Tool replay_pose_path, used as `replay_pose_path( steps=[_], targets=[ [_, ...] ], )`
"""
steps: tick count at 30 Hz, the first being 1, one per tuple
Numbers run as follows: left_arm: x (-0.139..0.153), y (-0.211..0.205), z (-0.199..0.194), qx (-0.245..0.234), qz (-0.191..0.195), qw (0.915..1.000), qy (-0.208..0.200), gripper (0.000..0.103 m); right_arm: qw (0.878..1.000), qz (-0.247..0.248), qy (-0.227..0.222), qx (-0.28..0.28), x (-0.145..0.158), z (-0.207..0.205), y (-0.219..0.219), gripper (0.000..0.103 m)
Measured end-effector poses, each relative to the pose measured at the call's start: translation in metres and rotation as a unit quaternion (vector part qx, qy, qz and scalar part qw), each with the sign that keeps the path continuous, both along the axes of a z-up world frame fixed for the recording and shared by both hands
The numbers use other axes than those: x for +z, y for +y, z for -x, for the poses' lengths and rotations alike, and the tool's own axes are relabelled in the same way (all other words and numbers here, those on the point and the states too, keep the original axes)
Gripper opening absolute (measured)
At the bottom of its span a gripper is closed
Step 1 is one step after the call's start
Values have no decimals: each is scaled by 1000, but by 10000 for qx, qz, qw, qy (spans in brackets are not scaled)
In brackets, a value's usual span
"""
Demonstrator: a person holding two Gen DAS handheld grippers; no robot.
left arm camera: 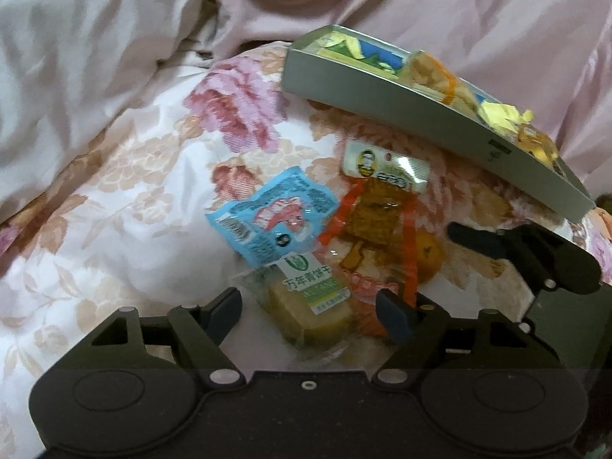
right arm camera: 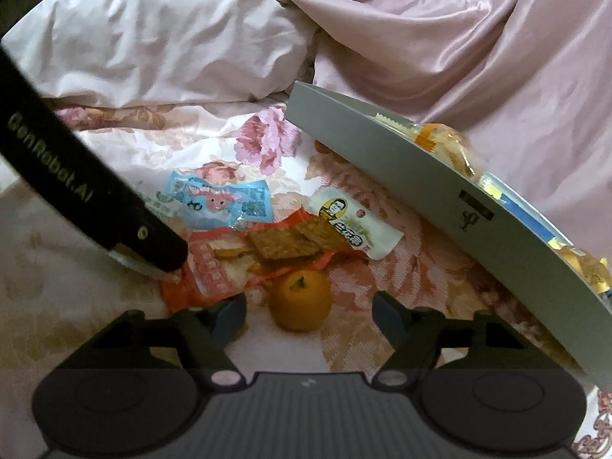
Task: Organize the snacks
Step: 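Close the left tool on the round wrapped cake while the right tool grasps the mandarin orange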
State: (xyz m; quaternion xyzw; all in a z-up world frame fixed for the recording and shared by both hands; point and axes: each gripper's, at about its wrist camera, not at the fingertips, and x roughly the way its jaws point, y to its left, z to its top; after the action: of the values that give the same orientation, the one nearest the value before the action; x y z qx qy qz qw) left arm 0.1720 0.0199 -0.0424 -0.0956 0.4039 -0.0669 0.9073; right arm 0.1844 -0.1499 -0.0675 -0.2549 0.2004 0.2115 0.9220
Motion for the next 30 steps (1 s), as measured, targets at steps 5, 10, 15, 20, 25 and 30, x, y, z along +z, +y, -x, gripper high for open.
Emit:
replay_pose_path(
  steps=[5, 10, 15, 20, 25, 30],
  targets=[
    [-2, -3, -2, -116, -68, 9999, -6, 79, 9997, -97, 164, 128, 0, -2, 2, 55],
    [-2, 0, -2, -36, -93, 9999, -16, 62, 9993, -148, 299, 180, 1, -1, 4, 39],
    [-3, 0, -1, 6, -92, 10000, -11, 48, 9991, -170, 365, 115, 3, 0, 3, 39],
    [-3, 4, -2, 85, 63, 9999, -32, 49, 9991, -137, 390, 71, 5, 2, 4, 38],
    [-2, 7, -3, 167, 154, 9997, -110, 60, 9991, -144, 387, 73, 5, 4, 5, 38],
    [-1, 13, -4, 304, 352, 9988, -167, 67, 9991, -143, 402, 70, 5, 4, 5, 38]
  ],
)
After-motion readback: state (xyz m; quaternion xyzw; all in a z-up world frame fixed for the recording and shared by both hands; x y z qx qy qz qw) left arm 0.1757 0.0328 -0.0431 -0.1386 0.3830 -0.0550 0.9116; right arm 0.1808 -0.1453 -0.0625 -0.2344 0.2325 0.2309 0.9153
